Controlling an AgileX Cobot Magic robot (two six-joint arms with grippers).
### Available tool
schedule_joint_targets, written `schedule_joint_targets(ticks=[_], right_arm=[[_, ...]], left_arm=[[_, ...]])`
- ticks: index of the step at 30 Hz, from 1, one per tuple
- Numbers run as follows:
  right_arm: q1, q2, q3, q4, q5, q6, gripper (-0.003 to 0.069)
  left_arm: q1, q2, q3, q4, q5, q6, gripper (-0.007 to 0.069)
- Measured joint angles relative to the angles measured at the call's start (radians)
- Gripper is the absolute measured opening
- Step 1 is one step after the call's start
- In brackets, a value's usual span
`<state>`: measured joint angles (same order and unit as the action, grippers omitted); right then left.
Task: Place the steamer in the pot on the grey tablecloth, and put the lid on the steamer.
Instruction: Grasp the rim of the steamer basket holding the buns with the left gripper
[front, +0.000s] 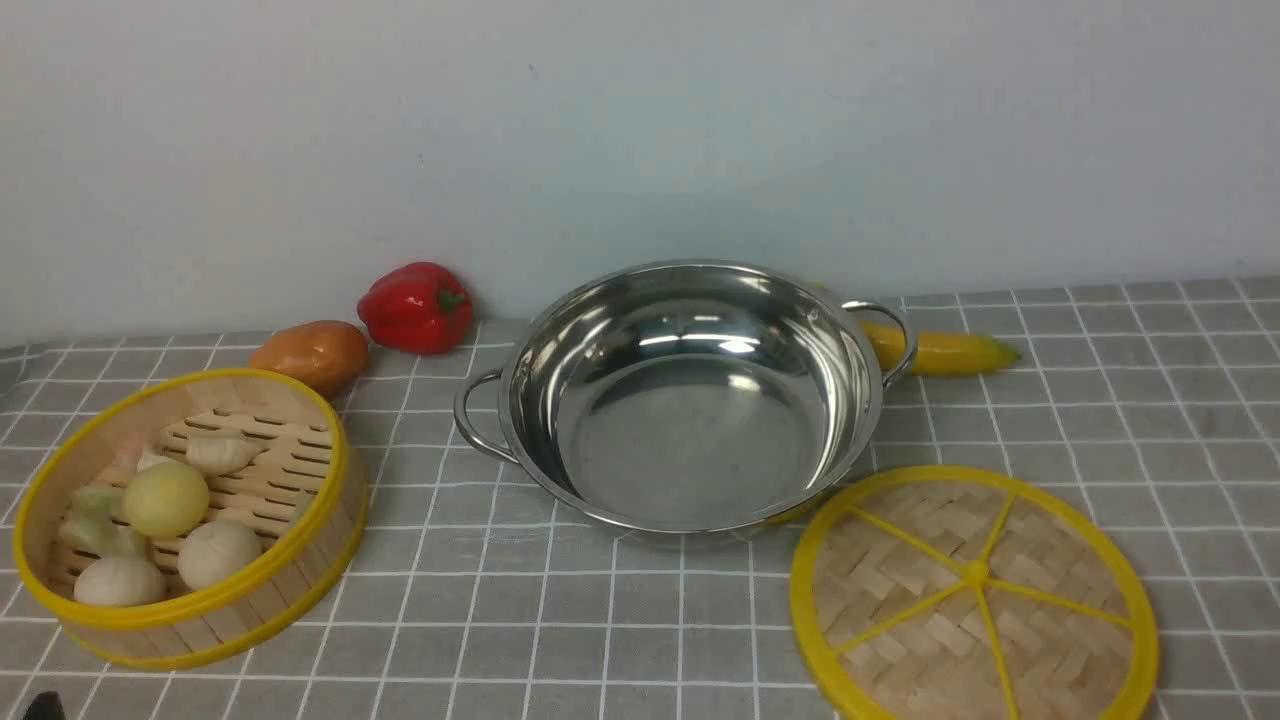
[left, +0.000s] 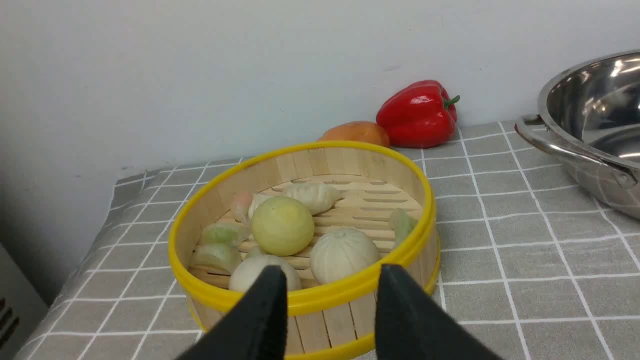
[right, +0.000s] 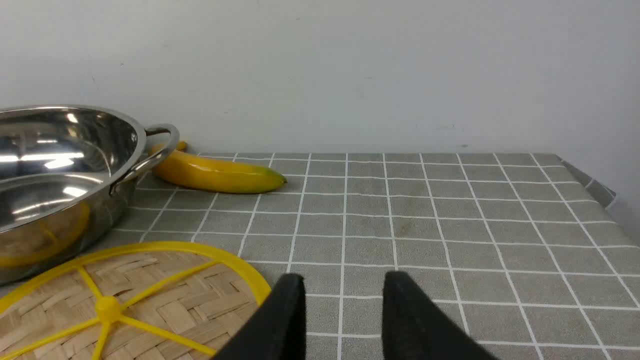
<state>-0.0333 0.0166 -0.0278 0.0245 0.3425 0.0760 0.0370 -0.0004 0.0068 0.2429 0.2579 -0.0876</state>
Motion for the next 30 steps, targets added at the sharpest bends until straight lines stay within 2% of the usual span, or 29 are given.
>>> schedule_joint_targets(ticks=[30], right_arm=[[0.0,0.0,0.0,0.004,-0.001,0.001,0.0242]], left_arm=[[0.0,0.0,0.0,-0.026,-0.005,-0.026,0.0243]])
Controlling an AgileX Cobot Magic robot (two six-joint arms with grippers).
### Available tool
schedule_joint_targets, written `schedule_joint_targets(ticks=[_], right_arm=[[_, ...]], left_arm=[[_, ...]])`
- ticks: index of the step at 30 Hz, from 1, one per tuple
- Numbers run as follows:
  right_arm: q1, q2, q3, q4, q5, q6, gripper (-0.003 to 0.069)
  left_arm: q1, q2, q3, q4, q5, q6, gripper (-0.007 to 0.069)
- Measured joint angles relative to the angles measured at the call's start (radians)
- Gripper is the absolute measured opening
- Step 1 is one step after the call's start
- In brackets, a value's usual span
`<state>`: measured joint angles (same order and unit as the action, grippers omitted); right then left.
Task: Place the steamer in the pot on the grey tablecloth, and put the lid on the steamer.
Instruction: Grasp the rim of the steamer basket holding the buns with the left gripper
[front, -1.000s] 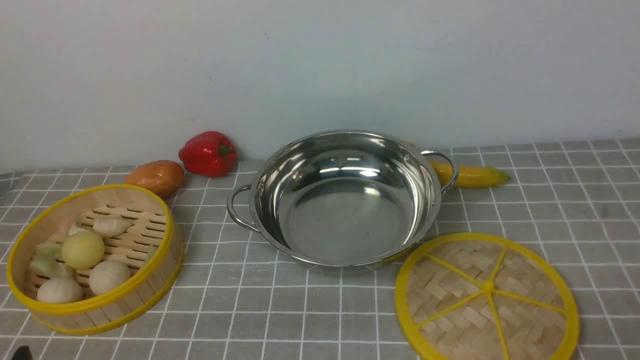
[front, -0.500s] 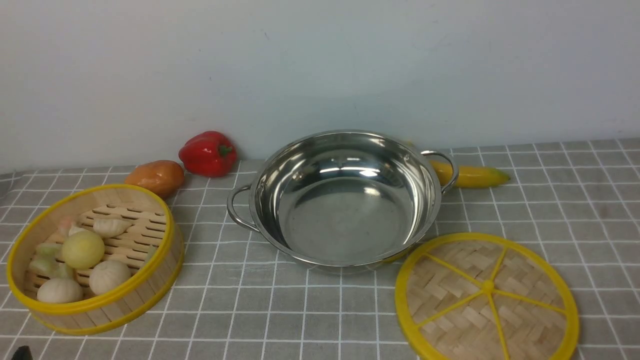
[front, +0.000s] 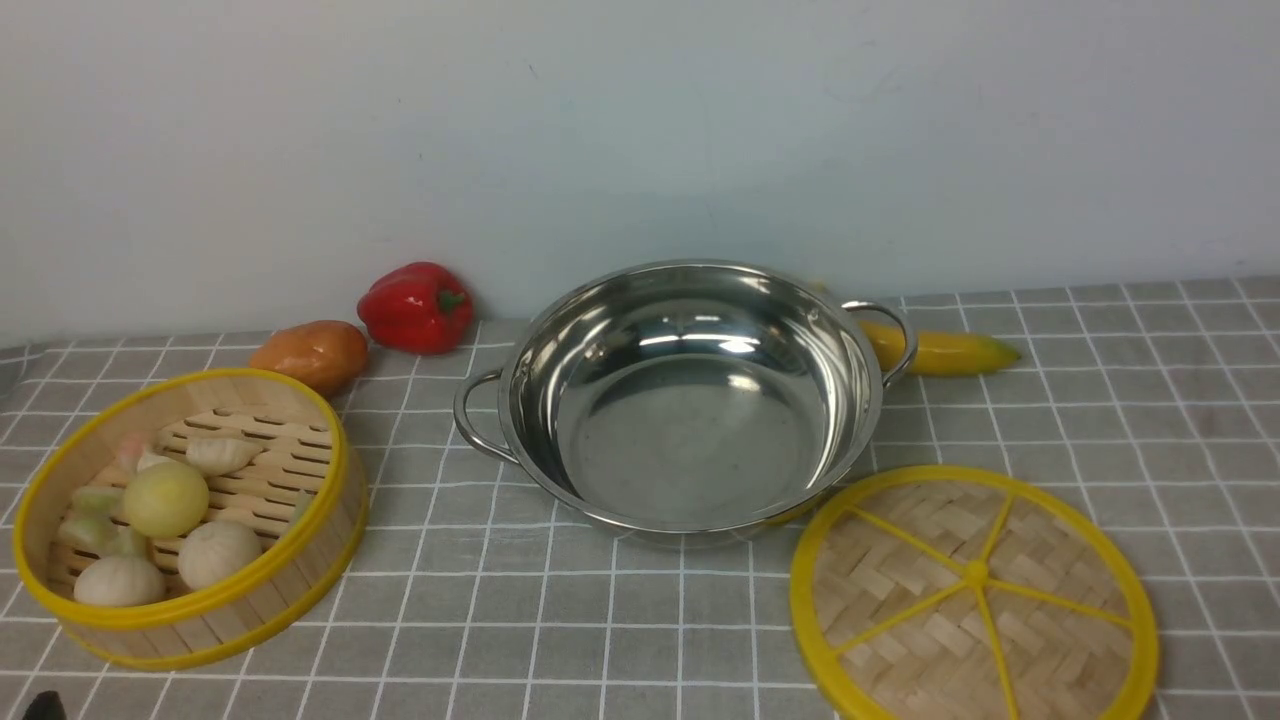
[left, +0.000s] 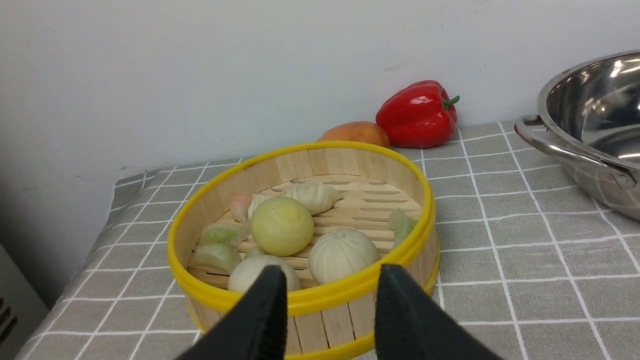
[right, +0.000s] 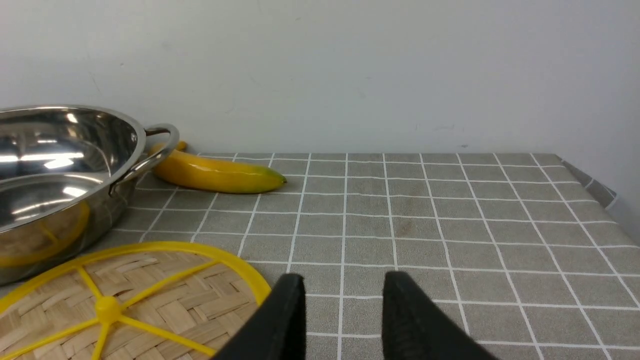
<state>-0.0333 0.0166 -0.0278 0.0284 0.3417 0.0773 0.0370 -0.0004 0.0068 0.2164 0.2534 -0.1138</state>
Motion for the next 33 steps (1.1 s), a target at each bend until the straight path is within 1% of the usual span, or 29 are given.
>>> schedule_joint_targets(ticks=[1,2,3,4,7,9,10,11,15,23,26,28,30,31,32,33], right_arm=[[0.0,0.0,0.0,0.018,-0.004,0.011,0.0242],[0.0,0.0,0.0,0.07,-0.013,0.034,0.0242],[0.0,0.0,0.0,0.07,-0.015,0.039,0.0242],[0.0,0.0,0.0,0.118,-0.023,0.058,0.0242],[0.0,0.0,0.0,0.326,-0.046,0.151,0.0242],[0.0,0.0,0.0,0.415,-0.055,0.186,0.0242],[0.0,0.0,0.0,0.436,-0.057,0.189,0.0242],[0.0,0.0,0.0,0.513,-0.066,0.21,0.0242],[0.0,0.0,0.0,0.603,-0.081,0.225,0.0242],[0.0,0.0,0.0,0.641,-0.113,0.23,0.0242],[0.0,0.0,-0.011,0.74,-0.242,0.23,0.0242],[0.0,0.0,-0.044,0.801,-0.36,0.231,0.0242],[0.0,-0.001,-0.114,0.825,-0.492,0.226,0.0242],[0.0,-0.001,-0.156,0.81,-0.557,0.214,0.0242],[0.0,-0.001,-0.182,0.792,-0.59,0.203,0.0242],[0.0,0.0,-0.226,0.744,-0.639,0.176,0.0242]], left_arm=[[0.0,0.0,0.001,-0.039,-0.013,-0.028,0.0243],[0.0,0.0,0.001,-0.118,-0.035,-0.083,0.0243],[0.0,0.0,0.001,-0.131,-0.04,-0.091,0.0243],[0.0,0.0,0.001,-0.196,-0.064,-0.137,0.0243],[0.0,0.0,0.001,-0.415,-0.127,-0.283,0.0243],[0.0,0.0,0.001,-0.496,-0.141,-0.331,0.0243],[0.0,0.0,0.001,-0.512,-0.145,-0.339,0.0243],[0.0,0.0,0.001,-0.562,-0.157,-0.365,0.0243],[0.0,0.0,0.001,-0.584,-0.175,-0.377,0.0243],[0.0,0.0,0.001,-0.578,-0.224,-0.377,0.0243],[0.0,0.0,0.001,-0.578,-0.253,-0.394,0.0243],[0.0,0.0,0.002,-0.579,-0.334,-0.409,0.0243],[0.0,0.0,-0.003,-0.573,-0.446,-0.417,0.0243],[0.0,0.0,-0.015,-0.561,-0.522,-0.413,0.0243],[0.0,0.0,-0.029,-0.551,-0.572,-0.405,0.0243],[0.0,-0.001,-0.053,-0.524,-0.676,-0.374,0.0243]])
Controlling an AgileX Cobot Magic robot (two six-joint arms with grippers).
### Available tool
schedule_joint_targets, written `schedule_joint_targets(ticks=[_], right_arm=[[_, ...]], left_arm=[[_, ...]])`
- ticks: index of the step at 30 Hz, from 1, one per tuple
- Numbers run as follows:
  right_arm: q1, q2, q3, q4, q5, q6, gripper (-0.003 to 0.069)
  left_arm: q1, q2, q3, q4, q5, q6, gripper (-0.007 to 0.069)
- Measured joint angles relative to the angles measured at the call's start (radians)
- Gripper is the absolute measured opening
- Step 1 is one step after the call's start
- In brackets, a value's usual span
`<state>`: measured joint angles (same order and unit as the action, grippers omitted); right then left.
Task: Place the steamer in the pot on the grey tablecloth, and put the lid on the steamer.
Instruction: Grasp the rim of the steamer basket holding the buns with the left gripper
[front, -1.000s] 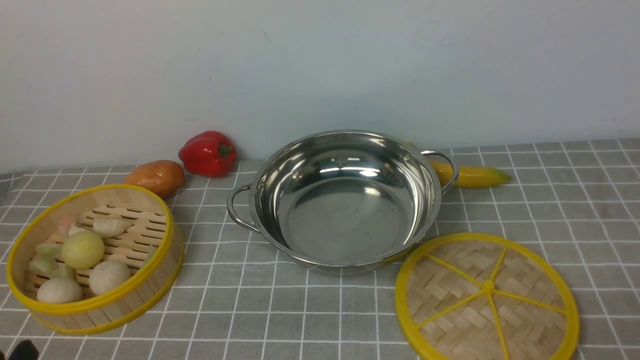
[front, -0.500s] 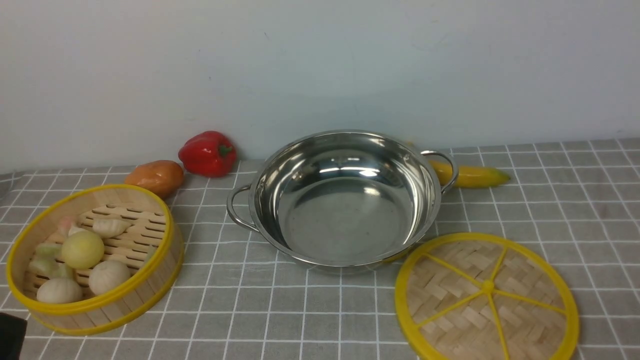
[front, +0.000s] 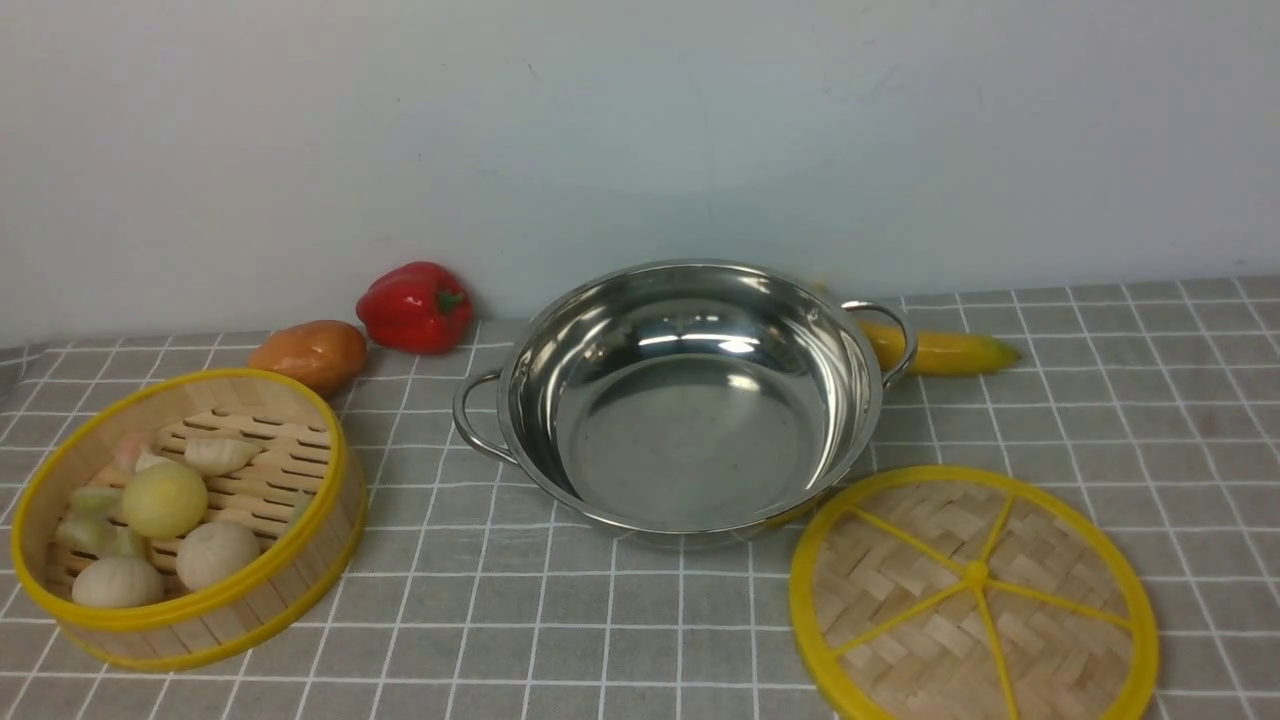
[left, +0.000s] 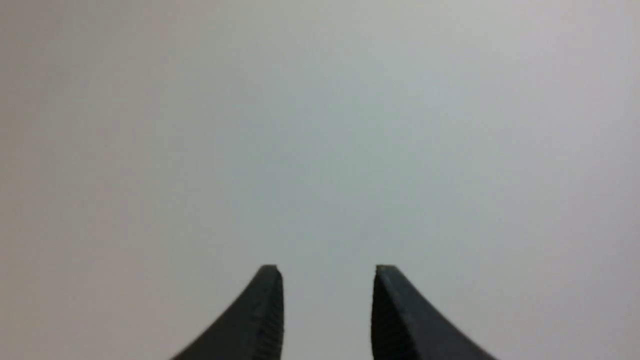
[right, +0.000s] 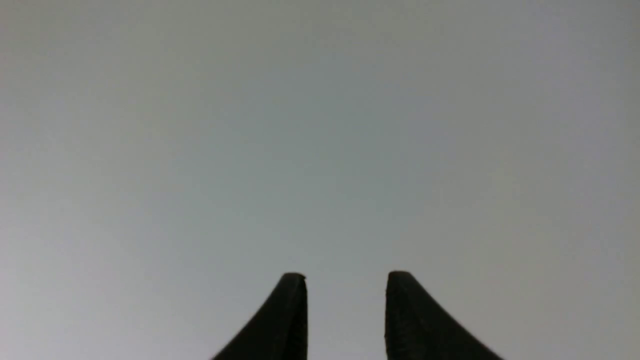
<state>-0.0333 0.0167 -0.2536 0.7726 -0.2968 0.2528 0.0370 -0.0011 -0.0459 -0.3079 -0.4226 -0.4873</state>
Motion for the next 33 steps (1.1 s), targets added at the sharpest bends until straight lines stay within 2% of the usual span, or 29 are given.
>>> schedule_joint_targets(ticks=[2,4,6,8,9,10,12,14,16,17,21,25,27,29,31,33], right_arm=[[0.0,0.01,-0.073,-0.111,-0.025,-0.036,0.0242],[0.0,0.048,-0.195,-0.35,0.019,-0.057,0.0242],[0.0,0.097,-0.284,-0.531,0.116,-0.049,0.0242],[0.0,0.122,-0.333,-0.619,0.178,-0.036,0.0242],[0.0,0.167,-0.388,-0.702,0.305,-0.006,0.0242],[0.0,0.203,-0.421,-0.74,0.395,0.012,0.0242],[0.0,0.258,-0.456,-0.764,0.514,0.026,0.0242],[0.0,0.316,-0.475,-0.763,0.645,0.031,0.0242],[0.0,0.359,-0.477,-0.746,0.736,0.03,0.0242],[0.0,0.388,-0.477,-0.719,0.812,0.023,0.0242],[0.0,0.469,-0.477,-0.616,0.952,-0.073,0.0242],[0.0,0.511,-0.477,-0.521,0.983,-0.178,0.0242],[0.0,0.532,-0.477,-0.444,0.984,-0.253,0.0242],[0.0,0.539,-0.477,-0.382,0.981,-0.303,0.0242],[0.0,0.543,-0.477,-0.327,0.975,-0.36,0.0242],[0.0,0.543,-0.477,-0.286,0.975,-0.401,0.0242]], left_arm=[[0.0,0.0,-0.051,0.034,-0.119,0.072,0.0243],[0.0,-0.002,-0.159,0.05,-0.175,0.23,0.0243],[0.0,-0.001,-0.279,0.016,-0.091,0.43,0.0243],[0.0,0.008,-0.337,-0.016,-0.02,0.543,0.0243],[0.0,0.047,-0.439,-0.08,0.115,0.747,0.0243],[0.0,0.081,-0.492,-0.134,0.221,0.906,0.0243],[0.0,0.158,-0.577,-0.227,0.357,1.113,0.0239],[0.0,0.254,-0.657,-0.34,0.423,1.267,0.0227],[0.0,0.333,-0.706,-0.419,0.423,1.333,0.0213],[0.0,0.398,-0.754,-0.502,0.383,1.391,0.0195],[0.0,0.547,-0.839,-0.649,0.336,1.493,0.0158],[0.0,0.661,-0.877,-0.771,0.423,1.499,0.0148],[0.0,0.743,-0.891,-0.848,0.577,1.487,0.0148],[0.0,0.804,-0.894,-0.862,0.717,1.48,0.0148],[0.0,0.864,-0.895,-0.839,0.842,1.455,0.0148],[0.005,0.951,-0.898,-0.743,1.001,1.344,0.0148]])
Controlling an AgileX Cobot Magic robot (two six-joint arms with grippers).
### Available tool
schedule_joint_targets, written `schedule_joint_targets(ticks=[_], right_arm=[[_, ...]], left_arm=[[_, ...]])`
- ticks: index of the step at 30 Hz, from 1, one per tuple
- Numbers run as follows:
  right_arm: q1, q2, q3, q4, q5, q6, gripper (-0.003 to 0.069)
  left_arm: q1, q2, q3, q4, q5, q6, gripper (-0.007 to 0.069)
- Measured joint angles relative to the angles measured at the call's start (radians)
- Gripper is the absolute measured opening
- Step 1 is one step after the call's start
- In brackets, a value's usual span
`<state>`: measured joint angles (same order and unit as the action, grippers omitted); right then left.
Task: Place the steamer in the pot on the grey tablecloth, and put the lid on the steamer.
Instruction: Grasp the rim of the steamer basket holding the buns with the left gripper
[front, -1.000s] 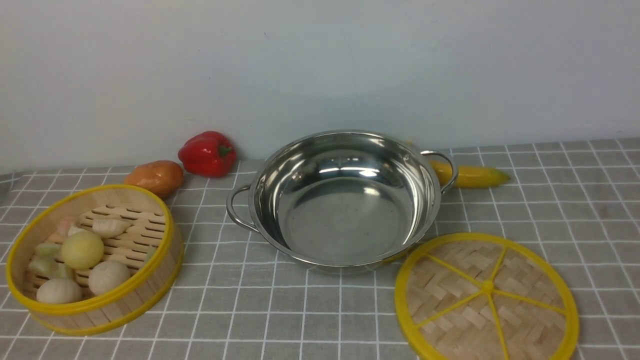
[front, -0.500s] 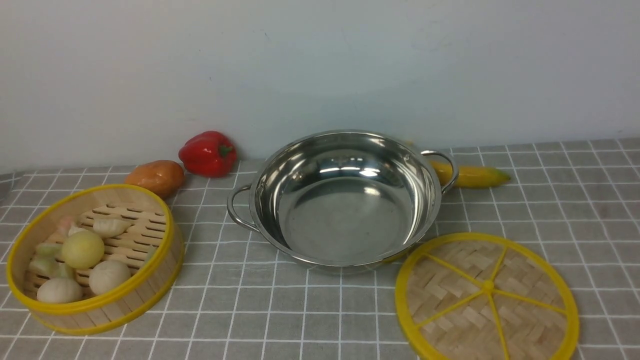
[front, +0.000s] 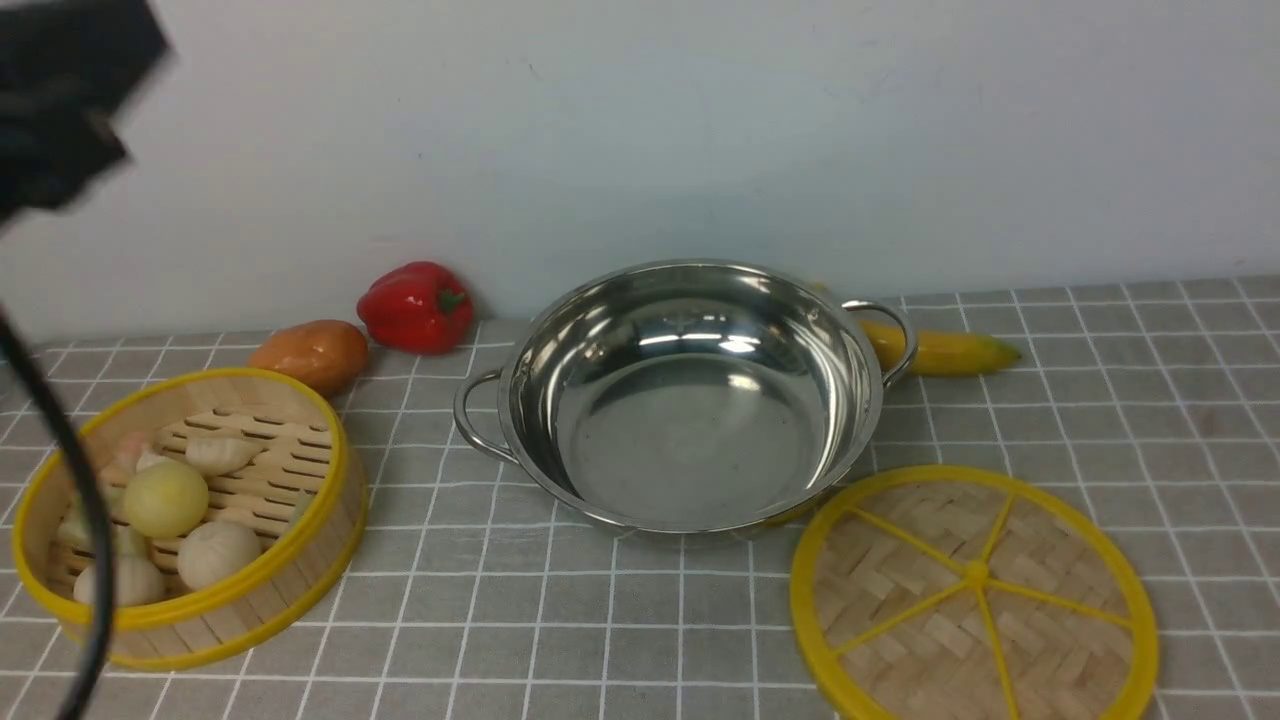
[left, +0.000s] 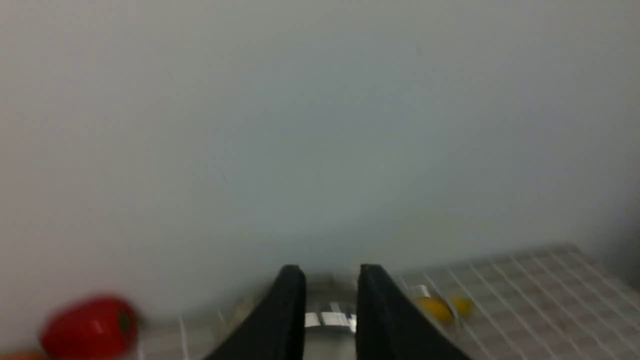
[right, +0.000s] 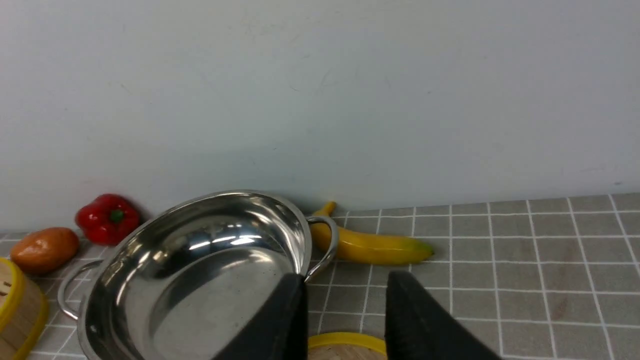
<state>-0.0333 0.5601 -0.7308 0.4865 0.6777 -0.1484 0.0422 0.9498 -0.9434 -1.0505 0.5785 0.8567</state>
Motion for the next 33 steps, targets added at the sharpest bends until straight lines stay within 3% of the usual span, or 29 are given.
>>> schedule_joint_targets(ticks=[2,3,4,5,6,7,10,14,24,33], right_arm=[[0.0,0.0,0.0,0.03,0.0,-0.037,0.0242],[0.0,0.0,0.0,0.032,0.0,-0.043,0.0242],[0.0,0.0,0.0,0.039,0.0,-0.048,0.0242],[0.0,0.0,0.0,0.045,0.002,-0.062,0.0242],[0.0,0.0,0.0,0.045,0.003,-0.063,0.0242],[0.0,0.0,0.0,0.049,0.008,-0.066,0.0242],[0.0,0.0,0.0,0.052,0.024,-0.067,0.0242],[0.0,0.0,0.0,0.053,0.055,-0.068,0.0242],[0.007,0.0,0.0,0.051,0.153,-0.069,0.0242],[0.111,0.0,0.0,0.045,0.205,-0.071,0.0242]], left_arm=[[0.028,0.096,-0.004,0.158,0.141,-0.172,0.0148],[0.032,0.105,-0.005,0.175,0.153,-0.188,0.0148],[0.054,0.148,-0.009,0.266,0.204,-0.263,0.0148],[0.106,0.216,-0.026,0.446,0.282,-0.384,0.0148],[0.113,0.223,-0.028,0.467,0.29,-0.396,0.0148],[0.162,0.264,-0.052,0.604,0.338,-0.477,0.0148],[0.278,0.319,-0.117,0.843,0.395,-0.625,0.0148],[0.383,0.34,-0.154,1.003,0.391,-0.726,0.0148],[0.432,0.44,-0.158,1.032,0.239,-0.741,0.0222],[0.432,0.659,-0.158,1.028,0.149,-0.735,0.0264]])
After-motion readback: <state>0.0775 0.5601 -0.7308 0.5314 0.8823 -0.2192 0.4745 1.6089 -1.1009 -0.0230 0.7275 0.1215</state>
